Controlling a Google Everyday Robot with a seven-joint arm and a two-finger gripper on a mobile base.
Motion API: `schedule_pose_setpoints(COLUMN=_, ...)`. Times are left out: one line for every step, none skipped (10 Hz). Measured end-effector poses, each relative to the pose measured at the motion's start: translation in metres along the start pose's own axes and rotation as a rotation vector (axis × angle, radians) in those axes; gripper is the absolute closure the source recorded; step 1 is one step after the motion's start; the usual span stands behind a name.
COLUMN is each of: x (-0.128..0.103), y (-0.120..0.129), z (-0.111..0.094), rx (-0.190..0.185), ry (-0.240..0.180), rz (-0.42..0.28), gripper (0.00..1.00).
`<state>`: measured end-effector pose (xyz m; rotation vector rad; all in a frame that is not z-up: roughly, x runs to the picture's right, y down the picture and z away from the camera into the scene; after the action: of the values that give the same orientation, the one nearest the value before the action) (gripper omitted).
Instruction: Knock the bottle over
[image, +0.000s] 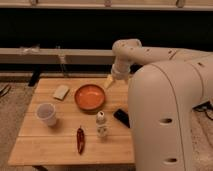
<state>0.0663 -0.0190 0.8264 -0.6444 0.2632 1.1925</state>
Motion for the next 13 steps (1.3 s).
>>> schedule_pose_setpoints(x=0.0, y=0.0, z=0.0, rx=0.0, ry=0.0, rz=0.0, gripper=0.2)
schedule_pose_setpoints(x=0.0, y=0.0, z=0.0, rx=0.0, ry=0.0, rz=0.0, gripper=0.2)
schedule_pose_setpoints(x=0.0, y=0.0, z=0.0, rx=0.0, ry=0.0, rz=0.0, gripper=0.2)
schedule_pose_setpoints(x=0.0, y=0.0, z=0.0, rx=0.0, ry=0.0, rz=0.0, gripper=0.2)
schedule_pose_setpoints(x=-0.001, y=-0.001, z=0.0, rx=0.005, ry=0.0, rz=0.003, gripper=0.2)
schedule_pose_setpoints(x=0.002, y=-0.001, z=-0.001, rx=0.006, ry=0.006, rz=0.0, gripper=0.2)
schedule_pose_setpoints(x=0.008, y=-0.001, z=-0.005, rx=0.009, ry=0.009, rz=-0.007, gripper=0.2)
schedule_pose_setpoints(x=0.021, y=0.001, z=-0.009, rx=0.01, ry=0.018, rz=-0.016, gripper=0.2)
schedule_pose_setpoints(x=0.036, y=0.012, z=-0.014, rx=0.004, ry=0.016, rz=-0.028, gripper=0.2)
schedule_pose_setpoints(x=0.051, y=0.024, z=-0.019, rx=-0.003, ry=0.013, rz=-0.038, gripper=0.2)
schedule_pose_setpoints(x=0.062, y=0.032, z=-0.022, rx=-0.01, ry=0.012, rz=-0.044, gripper=0.2)
schedule_pose_setpoints(x=0.076, y=0.042, z=-0.026, rx=-0.022, ry=0.01, rz=-0.051, gripper=0.2)
schedule_pose_setpoints(x=0.094, y=0.058, z=-0.031, rx=-0.042, ry=0.011, rz=-0.066, gripper=0.2)
